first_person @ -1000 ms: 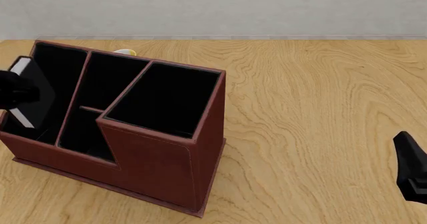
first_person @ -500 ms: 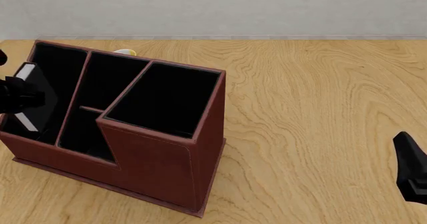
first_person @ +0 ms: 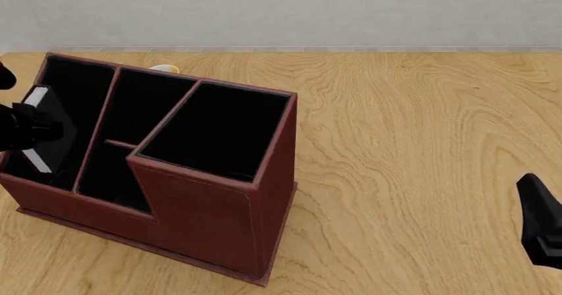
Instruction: Pick up the book and place it in the left compartment of the caddy.
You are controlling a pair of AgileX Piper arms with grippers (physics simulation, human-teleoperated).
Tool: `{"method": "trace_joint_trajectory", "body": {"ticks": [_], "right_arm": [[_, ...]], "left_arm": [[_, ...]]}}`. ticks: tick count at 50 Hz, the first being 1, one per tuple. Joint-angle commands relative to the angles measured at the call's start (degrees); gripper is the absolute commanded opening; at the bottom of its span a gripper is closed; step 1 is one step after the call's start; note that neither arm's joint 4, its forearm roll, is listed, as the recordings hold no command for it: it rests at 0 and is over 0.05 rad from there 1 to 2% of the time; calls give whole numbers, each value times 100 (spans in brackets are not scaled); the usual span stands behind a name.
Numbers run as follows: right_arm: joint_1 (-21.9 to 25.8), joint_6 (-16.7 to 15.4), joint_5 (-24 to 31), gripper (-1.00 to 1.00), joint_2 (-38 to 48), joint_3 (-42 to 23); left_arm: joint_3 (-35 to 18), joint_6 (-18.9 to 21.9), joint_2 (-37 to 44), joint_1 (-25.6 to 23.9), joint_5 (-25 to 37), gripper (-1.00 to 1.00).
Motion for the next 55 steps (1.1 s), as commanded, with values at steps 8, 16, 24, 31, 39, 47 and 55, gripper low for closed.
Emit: {"method": "trace_joint_trajectory", "body": {"ticks": [8,16,24,31,39,47,55], "right_arm": [[-2,-7,17,100,-14,-5],[-8,-14,49,100,-44,-8],[-12,-22,31,100,-23,-10],[-19,-21,39,100,-39,-2],[-23,-17,23,100,-28,2],[-31,-8,10,100,-13,0],[-36,-3,3,100,-6,0]], "left_arm": [[4,140,116,123,-262,-100],[15,172,167,174,-361,-100],[47,212,237,218,-465,-100],[86,213,283,223,-548,-100],[86,221,420,275,-693,-100],[105,224,535,305,-827,-100],[147,211,622,315,-949,-100]]}}
